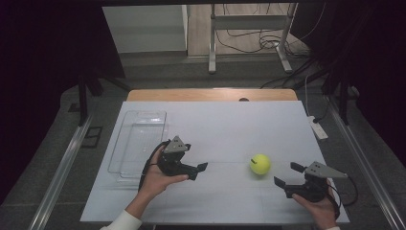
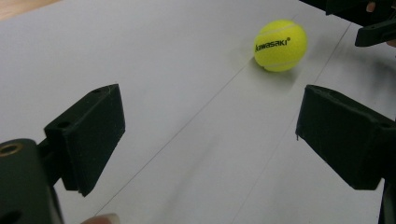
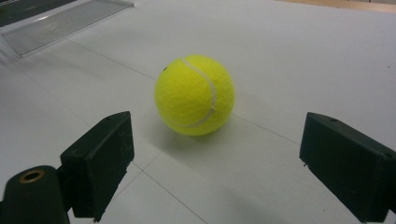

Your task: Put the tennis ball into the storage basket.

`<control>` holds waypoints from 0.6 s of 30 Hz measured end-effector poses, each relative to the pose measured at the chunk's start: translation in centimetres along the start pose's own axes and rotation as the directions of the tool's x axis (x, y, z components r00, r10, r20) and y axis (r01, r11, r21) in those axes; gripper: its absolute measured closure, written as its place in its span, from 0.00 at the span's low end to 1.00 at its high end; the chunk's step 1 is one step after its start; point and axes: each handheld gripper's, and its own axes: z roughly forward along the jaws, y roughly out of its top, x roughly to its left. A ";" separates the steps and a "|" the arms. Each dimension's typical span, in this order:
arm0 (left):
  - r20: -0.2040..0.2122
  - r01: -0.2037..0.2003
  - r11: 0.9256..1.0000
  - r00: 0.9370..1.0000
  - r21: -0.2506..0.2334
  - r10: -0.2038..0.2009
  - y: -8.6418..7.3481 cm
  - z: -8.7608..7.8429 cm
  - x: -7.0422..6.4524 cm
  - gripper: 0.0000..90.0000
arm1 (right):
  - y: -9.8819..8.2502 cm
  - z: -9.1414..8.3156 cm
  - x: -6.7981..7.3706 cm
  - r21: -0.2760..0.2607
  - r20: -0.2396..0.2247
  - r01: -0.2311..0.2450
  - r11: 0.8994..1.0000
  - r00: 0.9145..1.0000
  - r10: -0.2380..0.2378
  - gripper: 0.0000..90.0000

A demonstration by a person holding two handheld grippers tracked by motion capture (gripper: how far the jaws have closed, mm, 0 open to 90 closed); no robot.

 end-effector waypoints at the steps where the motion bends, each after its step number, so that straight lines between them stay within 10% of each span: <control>1: 0.003 -0.002 1.000 1.000 0.000 0.002 0.0 0.0 0.0 0.10 | 0.0 0.0 0.0 -0.002 -0.002 -0.002 1.000 1.000 0.002 0.11; 18: 0.021 -0.022 1.000 1.000 0.008 0.022 0.8 1.0 -0.5 0.10 | -0.1 0.0 0.0 -0.002 -0.001 -0.004 1.000 1.000 0.004 0.11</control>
